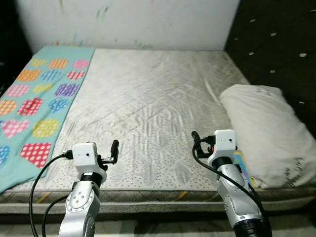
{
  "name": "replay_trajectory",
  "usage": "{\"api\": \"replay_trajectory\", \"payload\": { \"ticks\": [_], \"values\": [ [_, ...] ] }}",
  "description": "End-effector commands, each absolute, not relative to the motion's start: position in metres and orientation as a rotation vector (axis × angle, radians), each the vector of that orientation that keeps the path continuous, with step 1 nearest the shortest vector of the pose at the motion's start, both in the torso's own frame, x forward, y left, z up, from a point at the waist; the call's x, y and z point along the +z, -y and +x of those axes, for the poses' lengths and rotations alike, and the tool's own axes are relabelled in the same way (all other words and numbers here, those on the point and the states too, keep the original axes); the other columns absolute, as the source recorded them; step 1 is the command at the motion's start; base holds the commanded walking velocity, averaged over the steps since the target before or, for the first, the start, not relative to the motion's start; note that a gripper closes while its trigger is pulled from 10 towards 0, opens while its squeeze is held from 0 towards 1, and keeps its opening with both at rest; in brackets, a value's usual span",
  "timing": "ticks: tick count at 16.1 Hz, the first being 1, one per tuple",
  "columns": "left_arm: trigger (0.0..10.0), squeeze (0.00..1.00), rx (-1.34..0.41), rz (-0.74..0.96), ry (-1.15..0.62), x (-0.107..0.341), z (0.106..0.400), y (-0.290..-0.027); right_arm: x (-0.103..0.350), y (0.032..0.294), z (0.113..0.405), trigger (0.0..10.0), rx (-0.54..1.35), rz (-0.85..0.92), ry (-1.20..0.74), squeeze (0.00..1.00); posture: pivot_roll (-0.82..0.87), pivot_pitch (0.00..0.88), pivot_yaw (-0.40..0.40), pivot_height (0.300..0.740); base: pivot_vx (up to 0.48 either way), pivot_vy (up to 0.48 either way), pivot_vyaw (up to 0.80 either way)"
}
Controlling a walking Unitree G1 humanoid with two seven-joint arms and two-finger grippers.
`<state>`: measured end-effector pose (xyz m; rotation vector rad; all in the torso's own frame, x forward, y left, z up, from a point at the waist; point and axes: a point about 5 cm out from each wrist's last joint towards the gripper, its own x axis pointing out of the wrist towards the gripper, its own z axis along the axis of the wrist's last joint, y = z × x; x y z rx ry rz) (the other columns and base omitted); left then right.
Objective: Clean up the room
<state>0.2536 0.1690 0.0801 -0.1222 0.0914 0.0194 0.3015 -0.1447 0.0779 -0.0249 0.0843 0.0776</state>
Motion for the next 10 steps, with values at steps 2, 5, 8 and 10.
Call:
{"api": "replay_trajectory", "payload": {
  "ticks": [2,5,8,10],
  "values": [
    [10.0,0.00,0.020,-0.116,-0.082,0.0828,0.2553,-0.1702,0.0811,0.1441,0.3039,10.0,0.076,-0.021,-0.075,0.00,-0.05,0.000,-0.040,0.740,0.249,0.000,0.00],
    [10.0,0.00,0.030,-0.115,-0.083,0.0839,0.2569,-0.1701,0.0811,0.1432,0.3042,10.0,0.073,-0.018,-0.072,0.00,-0.05,0.000,-0.038,0.740,0.000,0.000,0.00],
    [10.0,0.00,0.025,-0.118,-0.078,0.0844,0.2571,-0.1701,0.0804,0.1430,0.3039,10.0,0.073,-0.019,-0.073,0.00,-0.05,0.000,-0.038,0.740,0.000,0.000,0.00],
    [10.0,0.00,0.021,-0.114,-0.077,0.0844,0.2576,-0.1696,0.0808,0.1431,0.3045,10.0,0.073,-0.022,-0.071,0.00,-0.05,0.000,-0.038,0.740,0.127,0.000,0.00]
  ]
}}
